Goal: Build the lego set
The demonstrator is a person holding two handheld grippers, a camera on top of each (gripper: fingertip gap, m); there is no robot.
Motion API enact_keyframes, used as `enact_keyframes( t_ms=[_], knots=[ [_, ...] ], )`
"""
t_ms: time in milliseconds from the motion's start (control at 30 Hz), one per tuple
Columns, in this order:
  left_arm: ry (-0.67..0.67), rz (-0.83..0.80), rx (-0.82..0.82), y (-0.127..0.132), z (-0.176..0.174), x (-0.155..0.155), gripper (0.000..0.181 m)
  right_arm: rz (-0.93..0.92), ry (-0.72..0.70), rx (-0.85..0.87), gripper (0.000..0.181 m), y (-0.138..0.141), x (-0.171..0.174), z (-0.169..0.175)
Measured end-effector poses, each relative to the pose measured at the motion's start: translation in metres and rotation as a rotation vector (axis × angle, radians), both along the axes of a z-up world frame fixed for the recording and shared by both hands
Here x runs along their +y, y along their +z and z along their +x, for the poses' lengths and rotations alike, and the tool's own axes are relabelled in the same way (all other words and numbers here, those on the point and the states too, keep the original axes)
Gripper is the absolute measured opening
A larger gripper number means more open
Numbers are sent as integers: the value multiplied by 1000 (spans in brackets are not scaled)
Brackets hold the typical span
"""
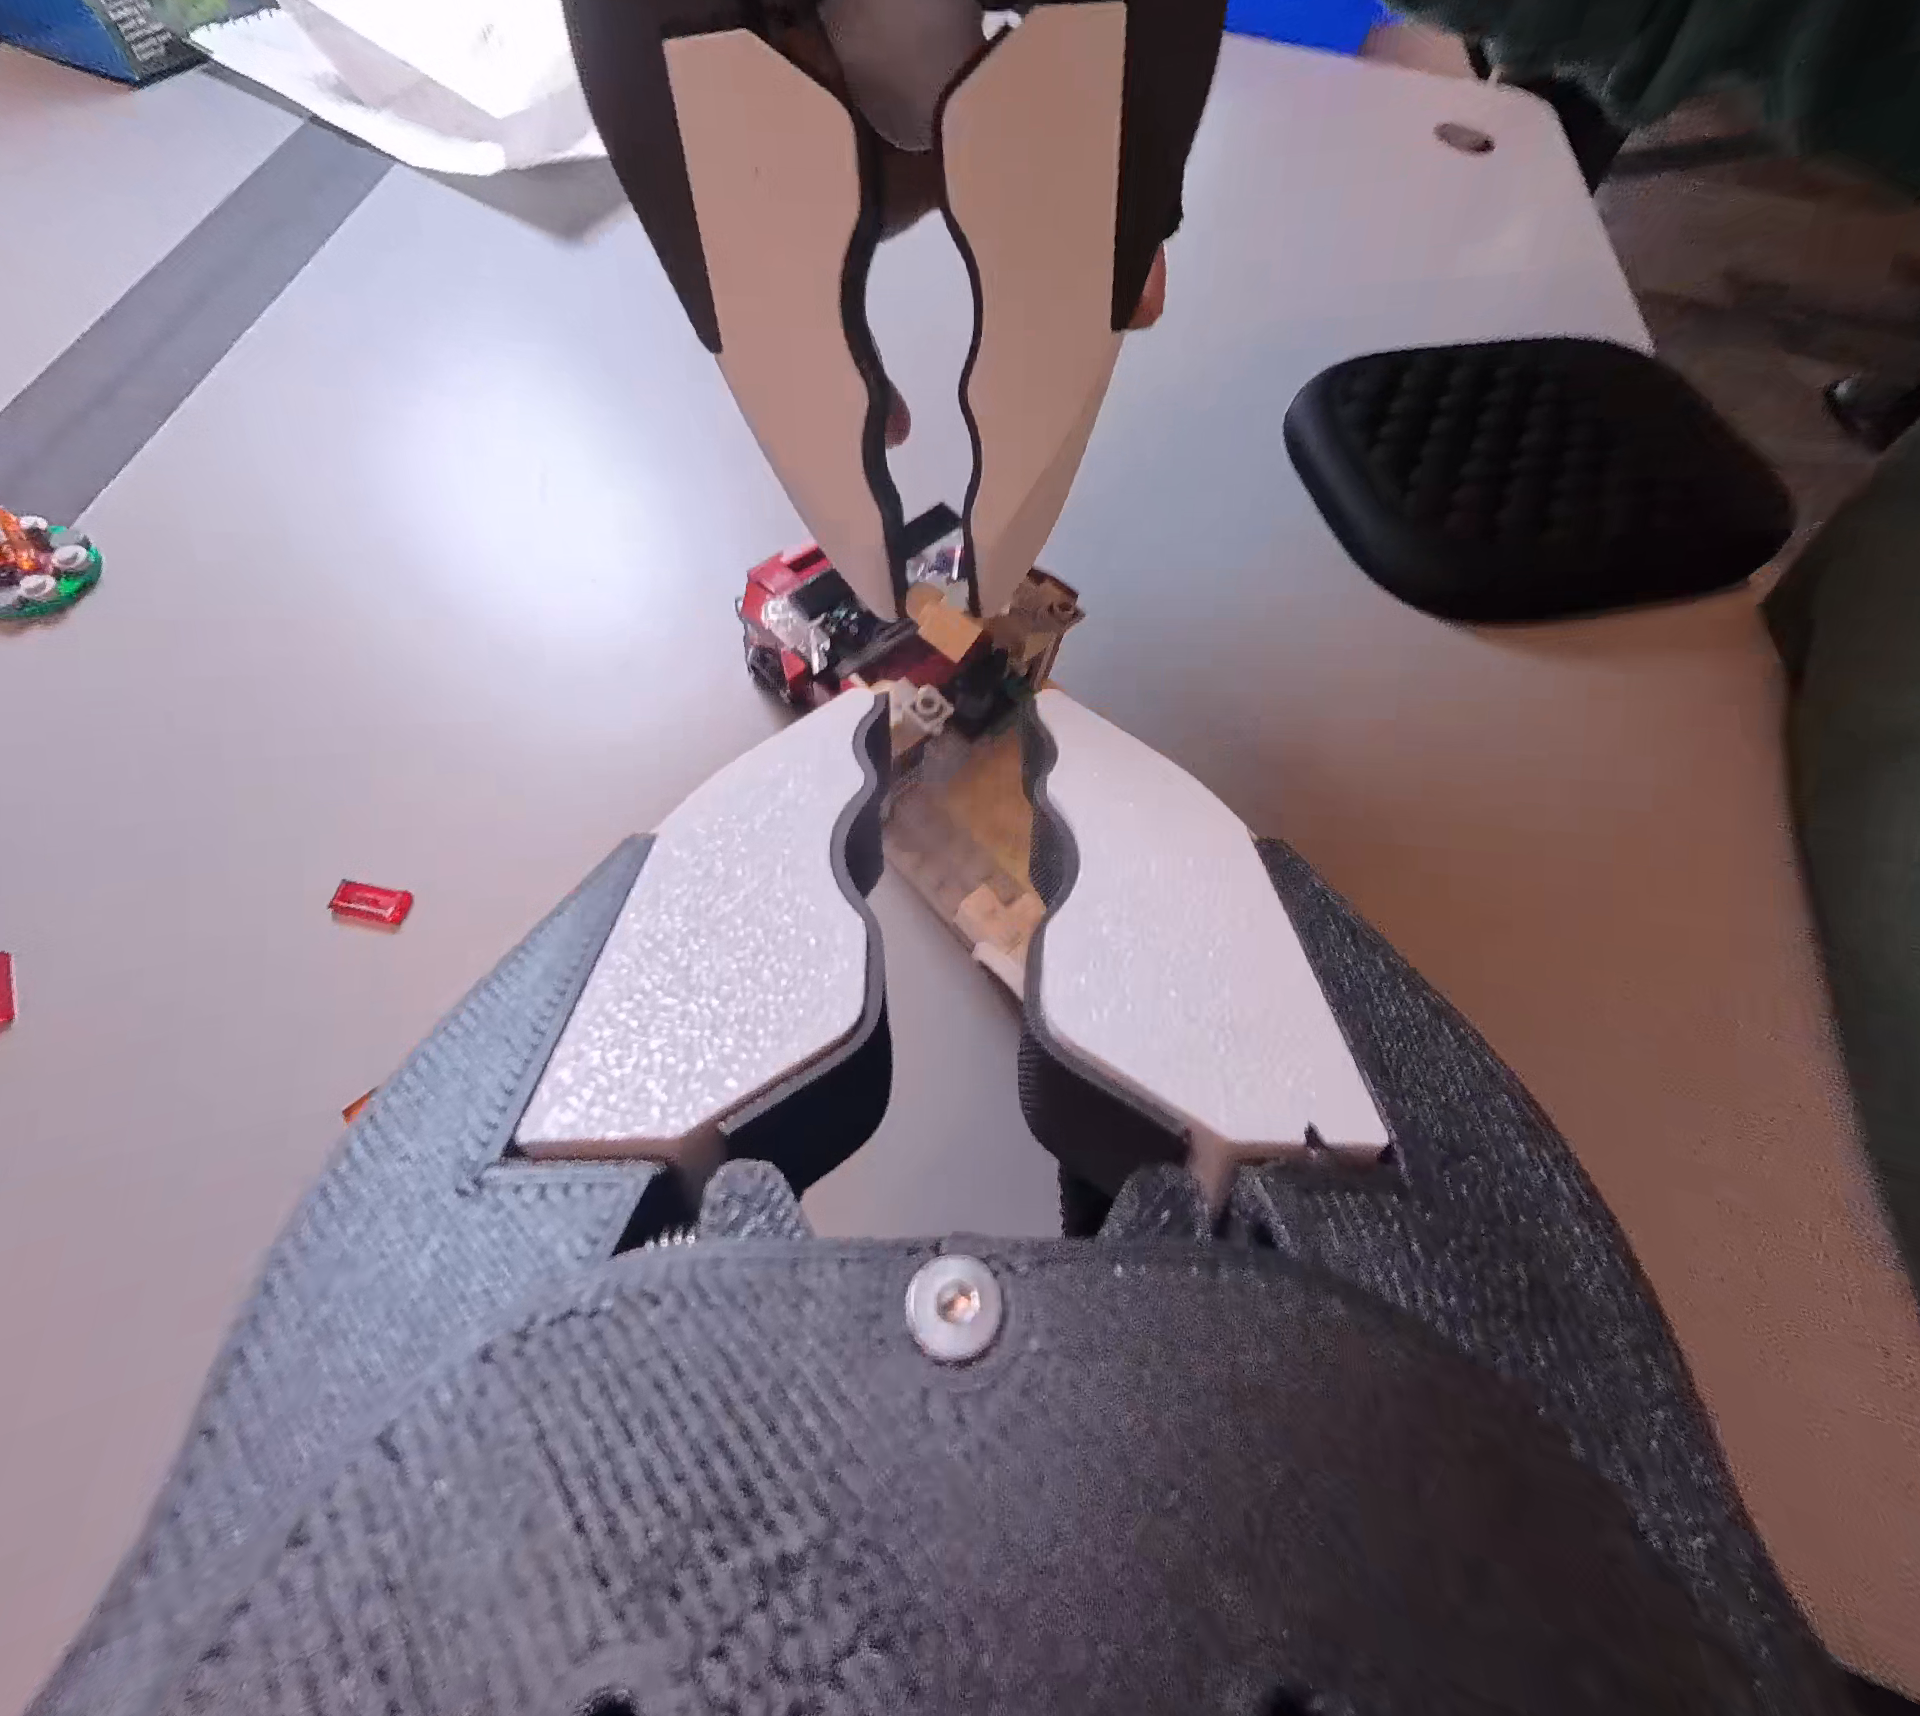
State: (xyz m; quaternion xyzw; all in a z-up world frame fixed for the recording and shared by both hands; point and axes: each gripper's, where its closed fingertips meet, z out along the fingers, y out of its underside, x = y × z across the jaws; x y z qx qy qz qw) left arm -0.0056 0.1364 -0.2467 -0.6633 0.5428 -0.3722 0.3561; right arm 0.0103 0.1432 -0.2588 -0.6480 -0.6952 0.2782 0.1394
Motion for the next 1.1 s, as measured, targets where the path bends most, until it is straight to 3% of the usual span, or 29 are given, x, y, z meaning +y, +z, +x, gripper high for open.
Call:
enact_keyframes(
  t_ms=[133, 300, 467, 667, 800, 933, 1100],
  knots=[
    [17, -87, -80, 19, 7, -1, 26, 177, -61, -1, 13, 18, 5, -5],
    [18, -167, -110, 23, 12, 0, 19, 288, -75, -48, 13, 28, -5, -7],
    [-48, -136, -120, 26, 14, -11, 11, 335, -85, -30, 13, 34, -13, -5],
    [-169, -110, -262, 45, 7, -19, 10, 133, -160, 189, 27, 49, -17, 14],
    [-228, -83, -304, 46, 5, -20, 10, -69, -210, 343, 25, 50, -26, 19],
    [-249, -128, -324, 44, 8, -16, 10, -147, -243, 401, 9, 43, -31, 16],
    [-235, -171, -301, 36, 12, -11, 8, -290, -307, 539, 11, 53, -29, 18]
  ],
)
